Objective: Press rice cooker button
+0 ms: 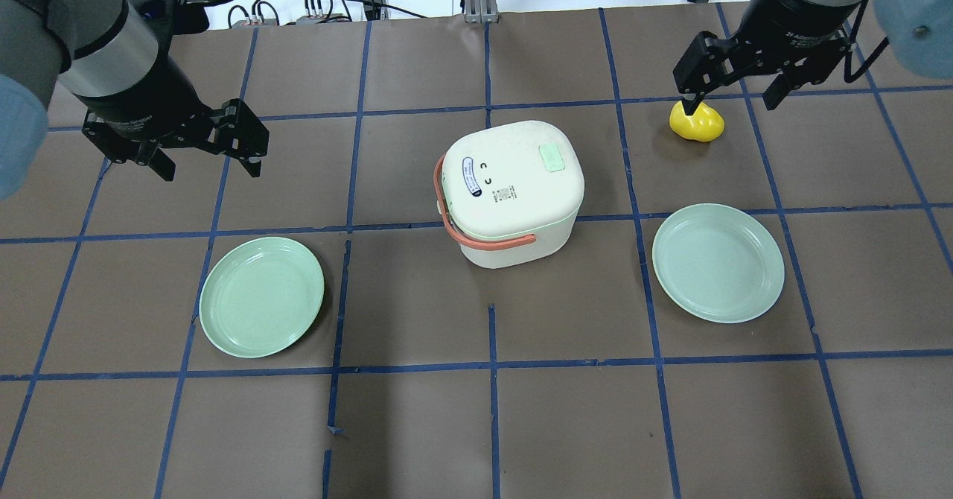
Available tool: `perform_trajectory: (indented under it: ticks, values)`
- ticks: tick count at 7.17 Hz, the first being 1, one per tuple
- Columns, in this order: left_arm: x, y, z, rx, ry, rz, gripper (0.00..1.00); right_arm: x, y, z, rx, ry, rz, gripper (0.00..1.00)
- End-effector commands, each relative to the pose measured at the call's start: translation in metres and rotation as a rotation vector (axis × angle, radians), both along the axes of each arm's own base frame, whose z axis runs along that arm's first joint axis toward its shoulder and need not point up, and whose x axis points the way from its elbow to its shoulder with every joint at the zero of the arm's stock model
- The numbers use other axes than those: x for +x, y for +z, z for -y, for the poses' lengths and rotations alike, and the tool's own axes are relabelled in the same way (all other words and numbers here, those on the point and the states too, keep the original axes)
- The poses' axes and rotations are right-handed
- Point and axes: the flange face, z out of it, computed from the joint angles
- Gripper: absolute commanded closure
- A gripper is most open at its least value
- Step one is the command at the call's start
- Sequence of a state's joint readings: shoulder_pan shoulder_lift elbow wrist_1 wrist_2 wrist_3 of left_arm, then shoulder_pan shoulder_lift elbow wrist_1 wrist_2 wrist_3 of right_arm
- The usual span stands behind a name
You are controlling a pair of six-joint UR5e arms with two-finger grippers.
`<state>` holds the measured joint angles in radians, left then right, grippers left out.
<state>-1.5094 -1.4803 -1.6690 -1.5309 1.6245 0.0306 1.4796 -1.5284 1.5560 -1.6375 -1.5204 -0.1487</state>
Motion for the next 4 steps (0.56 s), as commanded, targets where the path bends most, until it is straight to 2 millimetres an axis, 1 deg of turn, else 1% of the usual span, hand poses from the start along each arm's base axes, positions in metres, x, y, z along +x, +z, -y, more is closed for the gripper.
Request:
perform_trajectory:
  ticks: [1, 4]
  values:
    - [0.0000, 0.0000, 0.0000, 0.000, 0.000, 0.000, 0.00, -0.0033, -0.0007, 0.0006, 0.001, -0.004, -0.004, 0.01]
    - [0.0000, 0.0000, 0.0000, 0.000, 0.000, 0.000, 0.00, -0.0038, 0.0000, 0.0009, 0.000, -0.025, -0.001, 0.01]
